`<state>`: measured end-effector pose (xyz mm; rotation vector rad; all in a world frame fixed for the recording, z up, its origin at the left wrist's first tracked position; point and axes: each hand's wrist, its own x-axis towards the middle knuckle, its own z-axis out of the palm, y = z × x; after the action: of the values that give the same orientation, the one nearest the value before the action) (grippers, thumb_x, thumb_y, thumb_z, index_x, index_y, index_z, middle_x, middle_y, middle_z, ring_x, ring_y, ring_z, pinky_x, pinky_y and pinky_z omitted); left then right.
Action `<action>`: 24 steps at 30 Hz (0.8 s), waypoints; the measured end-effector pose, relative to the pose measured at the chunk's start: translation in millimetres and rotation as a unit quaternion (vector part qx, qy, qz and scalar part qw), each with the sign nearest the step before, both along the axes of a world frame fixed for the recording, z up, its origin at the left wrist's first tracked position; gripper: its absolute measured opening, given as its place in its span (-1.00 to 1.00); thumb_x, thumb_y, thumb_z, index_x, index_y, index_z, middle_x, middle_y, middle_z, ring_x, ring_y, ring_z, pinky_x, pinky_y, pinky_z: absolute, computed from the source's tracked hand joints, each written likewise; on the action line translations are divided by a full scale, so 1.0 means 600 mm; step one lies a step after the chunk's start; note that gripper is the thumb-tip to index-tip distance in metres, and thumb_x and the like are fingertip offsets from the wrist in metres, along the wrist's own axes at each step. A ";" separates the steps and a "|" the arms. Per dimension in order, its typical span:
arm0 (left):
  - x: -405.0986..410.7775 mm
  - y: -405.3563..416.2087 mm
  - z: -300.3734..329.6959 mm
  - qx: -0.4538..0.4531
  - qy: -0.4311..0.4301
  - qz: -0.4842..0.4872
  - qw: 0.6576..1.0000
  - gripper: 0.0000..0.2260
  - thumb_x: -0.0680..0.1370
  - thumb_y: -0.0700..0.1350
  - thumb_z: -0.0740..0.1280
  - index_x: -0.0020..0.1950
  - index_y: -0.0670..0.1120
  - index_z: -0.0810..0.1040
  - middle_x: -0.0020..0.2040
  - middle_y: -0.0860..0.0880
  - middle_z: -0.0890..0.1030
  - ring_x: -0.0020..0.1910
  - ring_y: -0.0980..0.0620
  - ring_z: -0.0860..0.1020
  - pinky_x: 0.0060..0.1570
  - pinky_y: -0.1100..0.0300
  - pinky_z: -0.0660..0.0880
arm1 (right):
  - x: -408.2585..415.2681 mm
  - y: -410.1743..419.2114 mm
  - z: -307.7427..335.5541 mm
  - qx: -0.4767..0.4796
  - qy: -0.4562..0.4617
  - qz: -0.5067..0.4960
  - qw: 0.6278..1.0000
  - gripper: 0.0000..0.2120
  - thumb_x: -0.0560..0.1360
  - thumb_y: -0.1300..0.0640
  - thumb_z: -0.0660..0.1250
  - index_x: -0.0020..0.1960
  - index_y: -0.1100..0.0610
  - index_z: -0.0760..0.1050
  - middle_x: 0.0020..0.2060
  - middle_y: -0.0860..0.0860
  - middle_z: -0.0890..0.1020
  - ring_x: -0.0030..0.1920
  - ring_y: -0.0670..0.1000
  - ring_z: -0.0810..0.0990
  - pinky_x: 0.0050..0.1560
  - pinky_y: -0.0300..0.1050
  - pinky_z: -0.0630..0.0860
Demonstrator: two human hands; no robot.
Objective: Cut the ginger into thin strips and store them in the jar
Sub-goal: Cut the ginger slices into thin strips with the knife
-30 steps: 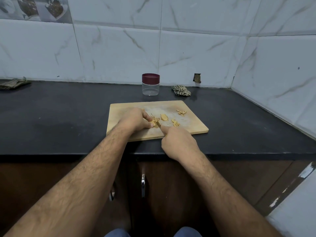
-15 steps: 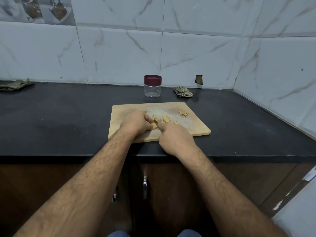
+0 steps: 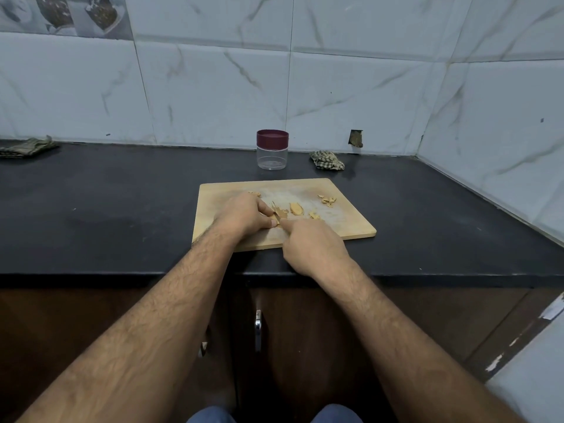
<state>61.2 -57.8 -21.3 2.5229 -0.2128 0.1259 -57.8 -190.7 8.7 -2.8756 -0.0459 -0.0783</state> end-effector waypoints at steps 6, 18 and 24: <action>-0.002 -0.001 0.004 0.005 0.013 0.002 1.000 -0.79 0.41 0.09 0.54 0.03 0.16 0.69 0.22 0.09 0.63 0.17 0.09 0.55 0.19 0.08 0.51 | -0.029 -0.017 -0.009 -0.012 0.005 -0.002 1.000 -0.47 0.59 0.19 0.16 0.53 -0.11 0.25 0.29 0.05 0.53 0.26 0.11 0.48 0.05 -0.01 0.45; -0.016 -0.005 0.005 0.011 0.005 0.015 1.000 -0.80 0.42 0.09 0.53 0.03 0.15 0.68 0.10 0.07 0.66 0.09 0.05 0.58 0.14 0.06 0.54 | 0.000 -0.016 0.002 0.041 0.001 -0.025 0.999 -0.52 0.56 0.23 0.14 0.44 -0.07 0.39 0.29 0.03 0.54 0.27 0.11 0.49 0.10 -0.04 0.45; -0.015 -0.006 0.002 0.018 -0.009 0.029 0.999 -0.71 0.41 0.11 0.53 0.09 0.11 0.64 0.12 0.07 0.64 0.14 0.03 0.56 0.14 0.06 0.52 | 0.008 -0.012 0.002 0.054 0.002 -0.011 0.998 -0.49 0.57 0.21 0.13 0.48 -0.10 0.36 0.33 0.04 0.53 0.30 0.12 0.47 0.18 -0.01 0.45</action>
<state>52.0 -61.2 -20.4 2.5651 -0.1492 0.1698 -53.0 -197.8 10.0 -2.7682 -0.0088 -0.0762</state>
